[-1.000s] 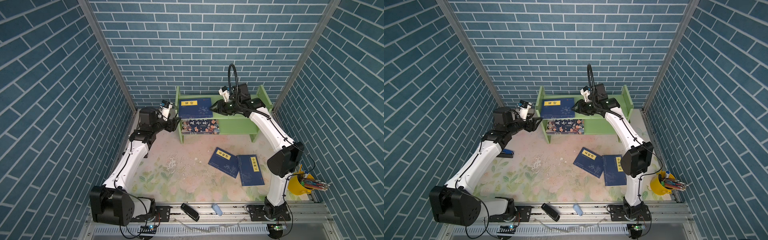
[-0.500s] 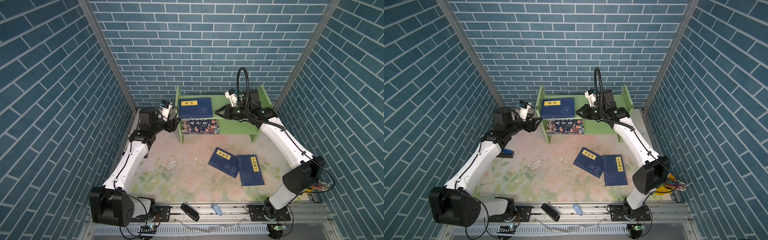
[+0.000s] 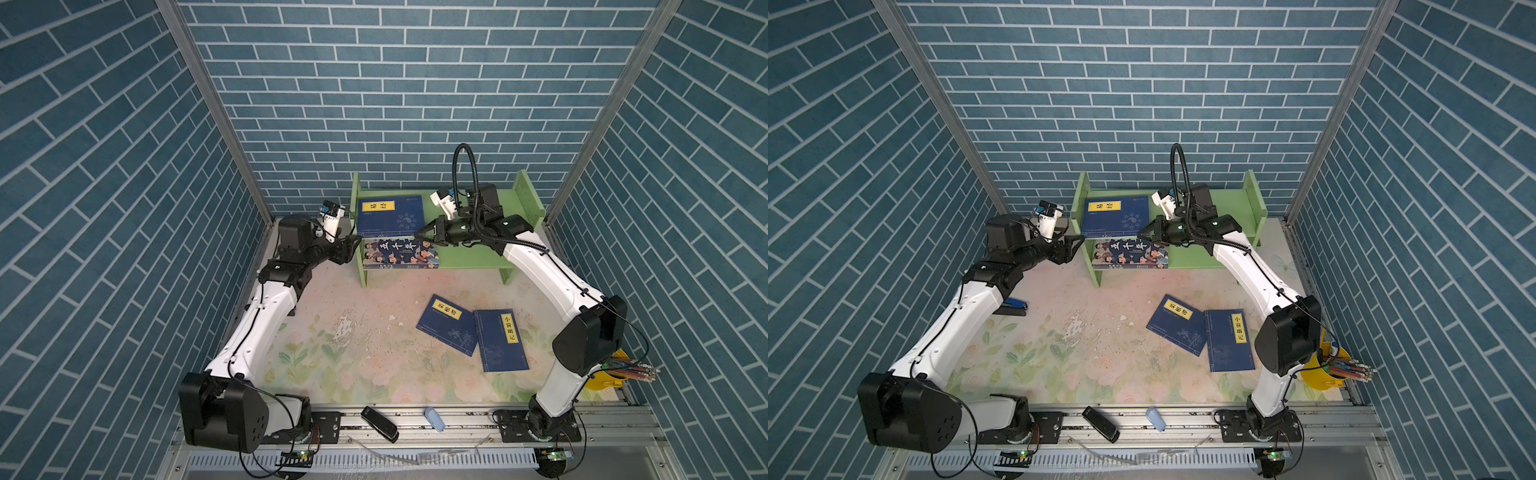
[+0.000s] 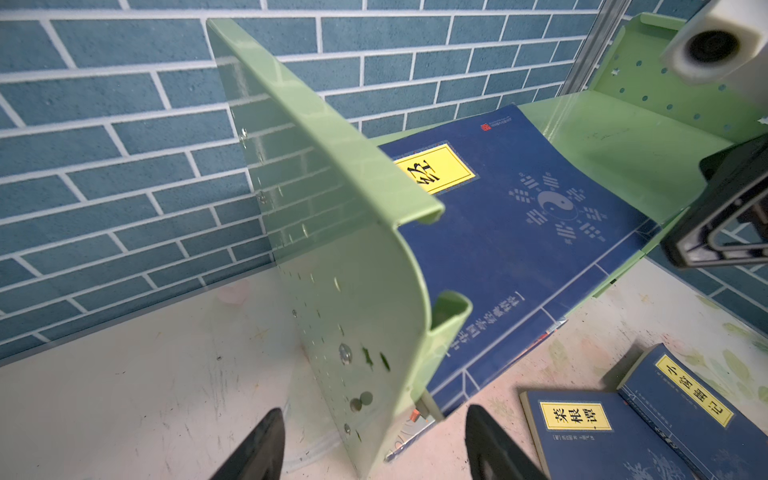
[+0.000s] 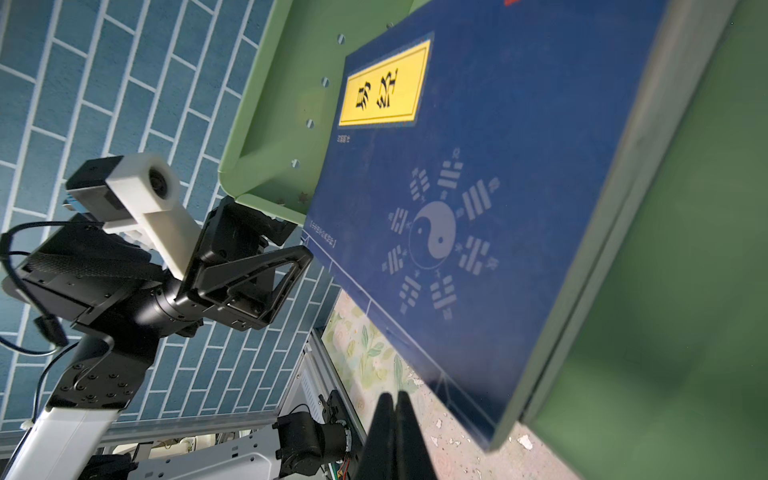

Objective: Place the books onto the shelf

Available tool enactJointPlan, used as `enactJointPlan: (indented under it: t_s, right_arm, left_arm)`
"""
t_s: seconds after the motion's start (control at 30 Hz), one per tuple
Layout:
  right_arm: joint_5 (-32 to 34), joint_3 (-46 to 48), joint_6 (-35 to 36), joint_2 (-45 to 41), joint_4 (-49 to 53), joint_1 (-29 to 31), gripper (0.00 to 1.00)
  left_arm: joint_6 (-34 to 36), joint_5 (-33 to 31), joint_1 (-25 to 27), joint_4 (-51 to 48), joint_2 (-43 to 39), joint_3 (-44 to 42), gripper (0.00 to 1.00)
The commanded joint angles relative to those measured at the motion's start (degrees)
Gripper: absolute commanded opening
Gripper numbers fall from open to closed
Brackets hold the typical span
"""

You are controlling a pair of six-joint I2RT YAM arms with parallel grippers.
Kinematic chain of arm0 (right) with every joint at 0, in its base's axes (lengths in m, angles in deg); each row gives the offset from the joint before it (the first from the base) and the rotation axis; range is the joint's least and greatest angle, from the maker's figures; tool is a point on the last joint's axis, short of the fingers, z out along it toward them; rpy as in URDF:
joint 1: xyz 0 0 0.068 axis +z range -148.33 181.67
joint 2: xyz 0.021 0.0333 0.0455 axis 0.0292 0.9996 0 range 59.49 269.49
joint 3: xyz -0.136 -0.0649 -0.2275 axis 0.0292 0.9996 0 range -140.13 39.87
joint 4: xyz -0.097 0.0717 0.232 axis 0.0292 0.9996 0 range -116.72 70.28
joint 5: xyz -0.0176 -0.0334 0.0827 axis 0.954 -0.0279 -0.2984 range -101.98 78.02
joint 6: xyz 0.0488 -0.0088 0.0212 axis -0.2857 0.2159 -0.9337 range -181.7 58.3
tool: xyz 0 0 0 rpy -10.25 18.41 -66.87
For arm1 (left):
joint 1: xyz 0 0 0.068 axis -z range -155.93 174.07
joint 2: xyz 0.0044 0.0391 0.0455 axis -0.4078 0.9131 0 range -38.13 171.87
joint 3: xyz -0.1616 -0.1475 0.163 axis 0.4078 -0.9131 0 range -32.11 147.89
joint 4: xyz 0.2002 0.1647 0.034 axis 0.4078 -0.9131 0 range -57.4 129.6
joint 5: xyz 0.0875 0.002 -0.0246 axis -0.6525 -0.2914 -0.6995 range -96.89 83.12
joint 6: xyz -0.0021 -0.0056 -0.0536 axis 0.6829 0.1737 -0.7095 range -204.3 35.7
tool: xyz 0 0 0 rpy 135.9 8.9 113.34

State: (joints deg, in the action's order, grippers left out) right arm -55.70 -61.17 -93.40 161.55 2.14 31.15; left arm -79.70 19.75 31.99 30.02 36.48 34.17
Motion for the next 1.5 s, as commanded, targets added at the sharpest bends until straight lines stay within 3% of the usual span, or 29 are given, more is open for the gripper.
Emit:
enactJointPlan:
  t_s: [0.0, 0.8, 1.07, 1.3, 1.47]
  right_arm:
    - [-1.1, -2.4, 1.2, 0.8, 1.2, 0.1, 0.06]
    - [-0.1, -6.2, 3.0, 2.8, 4.4, 0.2, 0.11]
    - [-1.8, -5.1, 3.0, 0.0, 3.1, 0.2, 0.20]
    - [5.7, -0.5, 1.4, -7.3, -0.9, -1.2, 0.30]
    - [6.5, 1.5, -2.6, -7.9, -5.2, -4.7, 0.36]
  left_arm:
    - [-0.5, 0.2, 0.2, 0.0, 0.6, 1.0, 0.70]
    - [-0.6, -1.6, 0.2, 0.3, 1.0, 2.1, 0.70]
    - [-0.5, -1.2, 0.2, -1.0, 0.2, 1.5, 0.69]
    - [0.5, -1.0, 0.2, -5.3, -2.2, 0.6, 0.72]
    - [0.5, -0.4, 0.2, -6.8, -3.0, 0.9, 0.75]
